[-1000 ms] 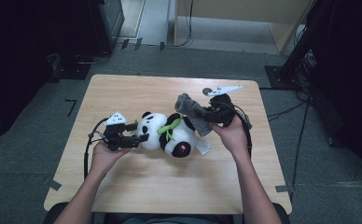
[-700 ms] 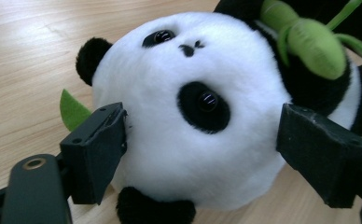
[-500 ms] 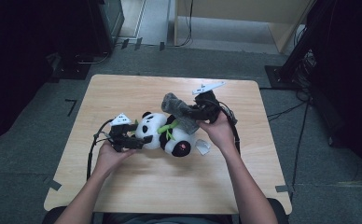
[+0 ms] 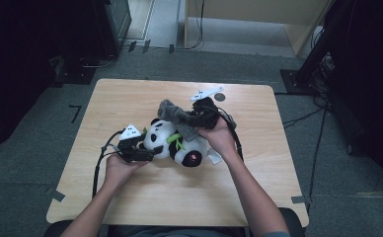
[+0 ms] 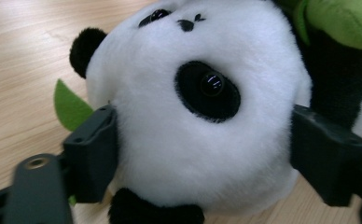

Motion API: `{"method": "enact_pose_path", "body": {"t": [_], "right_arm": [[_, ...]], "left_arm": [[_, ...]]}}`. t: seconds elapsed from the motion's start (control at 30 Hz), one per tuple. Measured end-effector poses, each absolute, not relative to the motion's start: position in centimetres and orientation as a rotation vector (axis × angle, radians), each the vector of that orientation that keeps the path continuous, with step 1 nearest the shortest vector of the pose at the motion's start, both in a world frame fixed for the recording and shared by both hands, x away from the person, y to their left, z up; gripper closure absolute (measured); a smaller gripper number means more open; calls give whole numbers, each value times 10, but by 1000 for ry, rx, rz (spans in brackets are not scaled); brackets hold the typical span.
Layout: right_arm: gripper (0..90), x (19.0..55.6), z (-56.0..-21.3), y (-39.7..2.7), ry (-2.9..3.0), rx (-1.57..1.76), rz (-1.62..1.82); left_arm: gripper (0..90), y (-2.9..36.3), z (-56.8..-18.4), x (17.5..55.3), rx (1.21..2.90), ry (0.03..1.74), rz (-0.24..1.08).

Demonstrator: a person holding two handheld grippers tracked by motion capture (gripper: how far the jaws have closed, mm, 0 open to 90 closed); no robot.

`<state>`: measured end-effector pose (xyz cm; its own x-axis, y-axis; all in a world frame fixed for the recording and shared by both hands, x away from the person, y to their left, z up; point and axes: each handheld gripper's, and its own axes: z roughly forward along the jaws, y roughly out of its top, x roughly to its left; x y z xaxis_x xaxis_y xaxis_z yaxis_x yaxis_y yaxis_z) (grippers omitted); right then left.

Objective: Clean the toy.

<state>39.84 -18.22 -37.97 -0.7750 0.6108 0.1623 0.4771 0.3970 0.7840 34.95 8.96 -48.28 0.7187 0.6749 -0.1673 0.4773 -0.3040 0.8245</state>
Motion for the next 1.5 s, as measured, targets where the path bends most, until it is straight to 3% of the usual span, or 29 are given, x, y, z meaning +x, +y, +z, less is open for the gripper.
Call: {"method": "enact_pose_path", "body": {"t": [0.17, 0.47, 1.33, 1.5], "right_arm": [[796, 404, -382, -165, 2539, 981, 1305], [793, 409, -400, -122, 2645, 888, 1239], [771, 437, -418, -161, 2559, 1030, 1077], [802, 438, -413, -171, 2505, 1104, 1095]], "left_arm": [[305, 87, -479, 343, 1984, 899, 294], [312, 86, -482, 338, 1967, 915, 309], [333, 84, -479, 342, 1962, 951, 267], [334, 84, -479, 342, 1966, 949, 270]]}}
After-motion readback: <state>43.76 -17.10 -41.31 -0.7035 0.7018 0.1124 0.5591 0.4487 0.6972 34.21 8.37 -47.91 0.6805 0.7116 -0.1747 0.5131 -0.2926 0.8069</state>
